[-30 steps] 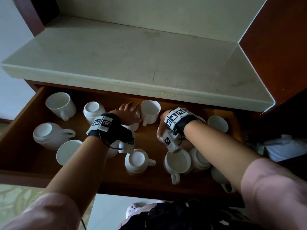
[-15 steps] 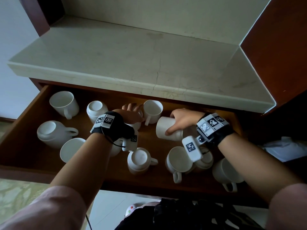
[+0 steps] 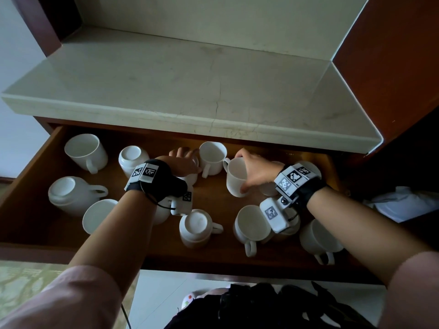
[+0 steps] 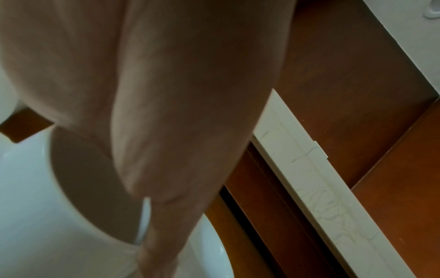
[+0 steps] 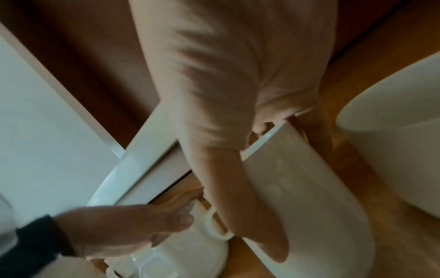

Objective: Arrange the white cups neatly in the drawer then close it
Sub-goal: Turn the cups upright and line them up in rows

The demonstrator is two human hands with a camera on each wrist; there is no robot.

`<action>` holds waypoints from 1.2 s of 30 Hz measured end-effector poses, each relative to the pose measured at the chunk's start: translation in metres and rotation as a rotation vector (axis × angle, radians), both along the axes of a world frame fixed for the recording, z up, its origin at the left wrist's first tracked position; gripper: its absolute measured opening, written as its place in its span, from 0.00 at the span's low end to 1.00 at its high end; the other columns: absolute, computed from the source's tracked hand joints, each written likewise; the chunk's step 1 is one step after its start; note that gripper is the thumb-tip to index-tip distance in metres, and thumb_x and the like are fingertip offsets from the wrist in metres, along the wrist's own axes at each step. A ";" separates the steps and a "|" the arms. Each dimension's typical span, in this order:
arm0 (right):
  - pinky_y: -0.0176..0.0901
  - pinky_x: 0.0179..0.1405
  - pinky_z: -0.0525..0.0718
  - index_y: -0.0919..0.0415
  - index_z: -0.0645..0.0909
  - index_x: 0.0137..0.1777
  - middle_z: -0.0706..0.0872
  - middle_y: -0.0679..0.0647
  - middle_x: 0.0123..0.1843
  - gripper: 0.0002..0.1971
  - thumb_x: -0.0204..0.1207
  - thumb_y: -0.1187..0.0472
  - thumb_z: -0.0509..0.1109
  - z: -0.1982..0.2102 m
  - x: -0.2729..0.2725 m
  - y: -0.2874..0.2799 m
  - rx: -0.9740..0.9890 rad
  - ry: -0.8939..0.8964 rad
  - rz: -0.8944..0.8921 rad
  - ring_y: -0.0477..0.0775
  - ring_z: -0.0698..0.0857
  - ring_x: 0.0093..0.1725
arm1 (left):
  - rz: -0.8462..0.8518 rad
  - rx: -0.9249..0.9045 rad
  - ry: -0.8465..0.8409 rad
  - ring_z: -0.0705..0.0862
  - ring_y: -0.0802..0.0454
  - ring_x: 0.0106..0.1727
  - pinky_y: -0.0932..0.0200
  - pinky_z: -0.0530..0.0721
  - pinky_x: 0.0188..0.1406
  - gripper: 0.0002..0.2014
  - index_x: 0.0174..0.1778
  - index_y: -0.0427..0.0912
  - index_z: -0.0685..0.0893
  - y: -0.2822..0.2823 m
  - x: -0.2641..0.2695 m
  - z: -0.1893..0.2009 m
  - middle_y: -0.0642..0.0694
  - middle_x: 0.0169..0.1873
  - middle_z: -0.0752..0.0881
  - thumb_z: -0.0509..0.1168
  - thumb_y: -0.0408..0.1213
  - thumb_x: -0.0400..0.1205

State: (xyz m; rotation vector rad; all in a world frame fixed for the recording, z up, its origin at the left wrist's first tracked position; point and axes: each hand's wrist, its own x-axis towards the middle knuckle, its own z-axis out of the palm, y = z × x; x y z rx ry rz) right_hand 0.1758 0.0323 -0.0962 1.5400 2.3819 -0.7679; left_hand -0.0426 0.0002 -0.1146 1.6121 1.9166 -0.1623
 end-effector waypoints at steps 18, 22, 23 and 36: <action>0.53 0.62 0.76 0.53 0.58 0.68 0.65 0.54 0.64 0.49 0.52 0.52 0.86 -0.021 -0.011 0.002 -0.005 -0.195 0.203 0.56 0.67 0.67 | -0.020 0.022 0.023 0.46 0.36 0.83 0.43 0.50 0.80 0.35 0.84 0.53 0.49 -0.006 0.004 0.007 0.43 0.83 0.50 0.57 0.54 0.84; 0.57 0.75 0.66 0.52 0.52 0.78 0.60 0.55 0.76 0.51 0.63 0.40 0.79 0.003 -0.001 -0.002 -0.063 -0.138 0.150 0.58 0.63 0.76 | -0.021 0.013 0.028 0.48 0.36 0.83 0.43 0.51 0.79 0.35 0.84 0.54 0.48 -0.006 0.004 0.009 0.42 0.83 0.50 0.57 0.54 0.84; 0.56 0.75 0.66 0.52 0.53 0.79 0.61 0.55 0.77 0.48 0.66 0.39 0.76 0.013 0.006 -0.004 -0.039 -0.114 0.152 0.57 0.64 0.76 | -0.026 0.013 0.026 0.48 0.36 0.83 0.44 0.51 0.79 0.34 0.84 0.53 0.48 -0.007 0.005 0.010 0.41 0.83 0.50 0.57 0.54 0.85; 0.44 0.63 0.80 0.54 0.64 0.76 0.77 0.51 0.69 0.36 0.73 0.37 0.68 0.039 0.093 -0.041 -0.234 -0.391 0.163 0.50 0.78 0.64 | -0.043 0.046 0.036 0.49 0.39 0.83 0.47 0.52 0.79 0.32 0.84 0.49 0.50 -0.011 0.013 0.019 0.39 0.82 0.54 0.57 0.49 0.86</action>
